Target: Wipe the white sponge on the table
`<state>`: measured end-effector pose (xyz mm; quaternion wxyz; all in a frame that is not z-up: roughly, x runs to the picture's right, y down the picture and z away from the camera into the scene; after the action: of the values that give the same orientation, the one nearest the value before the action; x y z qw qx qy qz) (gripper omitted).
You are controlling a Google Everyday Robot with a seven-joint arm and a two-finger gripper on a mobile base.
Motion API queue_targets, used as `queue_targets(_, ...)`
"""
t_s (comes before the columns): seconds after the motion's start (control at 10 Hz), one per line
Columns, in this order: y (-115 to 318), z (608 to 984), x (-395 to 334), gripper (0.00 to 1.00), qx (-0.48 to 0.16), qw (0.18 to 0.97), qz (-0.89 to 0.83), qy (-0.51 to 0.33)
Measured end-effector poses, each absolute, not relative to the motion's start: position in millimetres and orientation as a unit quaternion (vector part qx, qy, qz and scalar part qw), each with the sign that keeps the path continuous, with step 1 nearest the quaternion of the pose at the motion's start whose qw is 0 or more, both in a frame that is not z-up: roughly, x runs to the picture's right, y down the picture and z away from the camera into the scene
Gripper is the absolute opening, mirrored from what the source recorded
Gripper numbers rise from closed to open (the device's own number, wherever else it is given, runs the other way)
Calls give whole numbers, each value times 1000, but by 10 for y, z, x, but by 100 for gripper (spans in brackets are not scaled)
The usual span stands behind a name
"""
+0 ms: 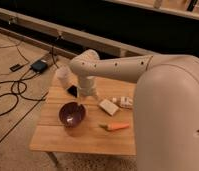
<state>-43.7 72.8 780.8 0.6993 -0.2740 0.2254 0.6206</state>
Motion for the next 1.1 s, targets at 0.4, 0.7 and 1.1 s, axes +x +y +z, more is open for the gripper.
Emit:
queue_targets(0.4,665,8219,-71,65,-260,693,636,218)
queue_targets(0.7,820,8463,66,65,-266,688,635,229)
queue_targets(1.1,997,8738,194,65,-276,674,638,249)
